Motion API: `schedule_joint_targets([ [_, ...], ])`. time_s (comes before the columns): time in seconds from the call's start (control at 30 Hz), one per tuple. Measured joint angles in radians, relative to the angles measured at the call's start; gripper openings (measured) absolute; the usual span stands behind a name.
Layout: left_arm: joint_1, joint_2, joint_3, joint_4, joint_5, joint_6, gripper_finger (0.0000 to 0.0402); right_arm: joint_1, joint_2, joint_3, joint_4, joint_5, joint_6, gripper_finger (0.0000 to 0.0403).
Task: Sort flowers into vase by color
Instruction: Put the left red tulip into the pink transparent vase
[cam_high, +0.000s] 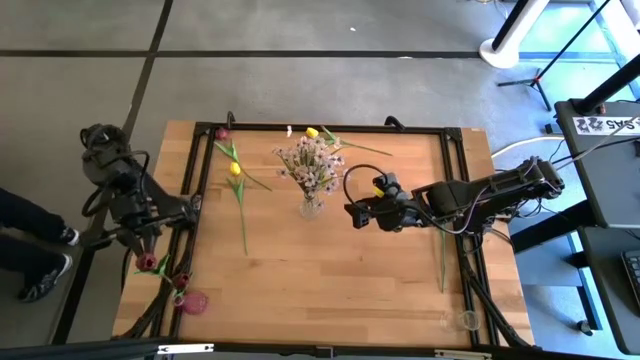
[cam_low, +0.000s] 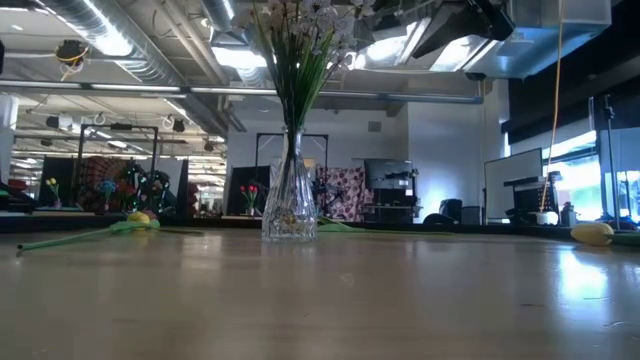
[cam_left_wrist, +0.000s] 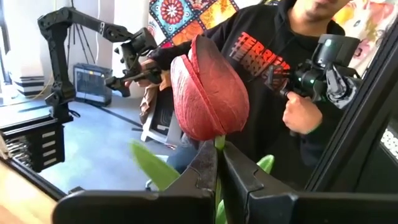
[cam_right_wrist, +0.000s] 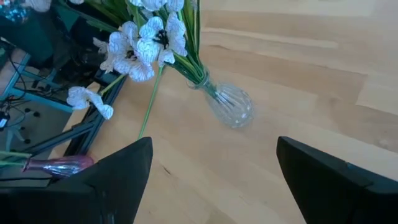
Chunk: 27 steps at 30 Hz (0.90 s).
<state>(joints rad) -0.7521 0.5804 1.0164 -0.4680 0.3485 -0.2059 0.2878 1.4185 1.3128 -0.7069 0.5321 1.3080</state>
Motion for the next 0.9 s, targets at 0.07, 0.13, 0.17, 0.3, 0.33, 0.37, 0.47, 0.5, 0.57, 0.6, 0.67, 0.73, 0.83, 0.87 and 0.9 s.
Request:
schedule_joint_targets([
  [0.07, -0.024, 0.002, 0.0, 0.01, -0.021, 0.0, 0.0, 0.0, 0.0, 0.0, 0.0, 0.013, 0.011, 0.0344],
  [0.13, -0.048, 0.009, 0.0, 0.02, -0.036, 0.0, 0.0, 0.0, 0.0, 0.0, 0.0, 0.031, 0.023, 0.0344],
  [0.17, -0.061, 0.014, 0.0, 0.021, -0.044, 0.0, 0.0, 0.0, 0.0, 0.0, 0.0, 0.039, 0.024, 0.0344],
  [0.3, -0.105, 0.044, 0.0, 0.056, -0.067, 0.0, 0.0, 0.0, 0.0, 0.0, 0.001, 0.054, 0.03, 0.0344],
  [0.33, -0.118, 0.053, 0.0, 0.068, -0.069, 0.0, 0.0, 0.0, 0.0, 0.0, 0.001, 0.057, 0.034, 0.0344],
  [0.37, -0.131, 0.062, 0.0, 0.068, -0.07, 0.0, 0.0, 0.0, 0.0, 0.0, 0.001, 0.059, 0.036, 0.0344],
  [0.47, -0.168, 0.084, 0.0, 0.052, -0.102, 0.0, 0.0, 0.0, 0.0, 0.0, 0.0, 0.059, 0.045, 0.0344],
  [0.5, -0.179, 0.089, 0.0, 0.047, -0.114, 0.0, 0.0, 0.0, 0.0, 0.0, 0.0, 0.059, 0.046, 0.0344],
  [0.57, -0.198, 0.096, 0.0, 0.045, -0.139, 0.0, 0.0, 0.0, 0.0, 0.0, 0.002, 0.062, 0.046, 0.0344],
  [0.6, -0.206, 0.095, 0.0, 0.044, -0.154, 0.0, 0.0, 0.0, 0.0, 0.0, 0.003, 0.062, 0.046, 0.0344],
  [0.67, -0.22, 0.094, 0.0, 0.044, -0.181, -0.001, 0.0001, 0.0, 0.0, 0.0, 0.003, 0.062, 0.046, 0.0344],
  [0.73, -0.229, 0.092, 0.0, 0.044, -0.205, -0.016, 0.0004, 0.0, 0.0, 0.0, 0.003, 0.061, 0.046, 0.0344],
  [0.83, -0.235, 0.087, 0.0, 0.031, -0.215, -0.055, 0.0011, 0.0, 0.0, 0.0, 0.003, 0.06, 0.045, 0.0344],
  [0.87, -0.236, 0.087, 0.0, 0.026, -0.216, -0.071, 0.0014, 0.0, 0.0, 0.0, 0.003, 0.059, 0.045, 0.0344],
  [0.9, -0.236, 0.087, 0.0, 0.023, -0.217, -0.078, 0.0017, 0.0, 0.0, 0.0, 0.003, 0.057, 0.043, 0.0344],
])
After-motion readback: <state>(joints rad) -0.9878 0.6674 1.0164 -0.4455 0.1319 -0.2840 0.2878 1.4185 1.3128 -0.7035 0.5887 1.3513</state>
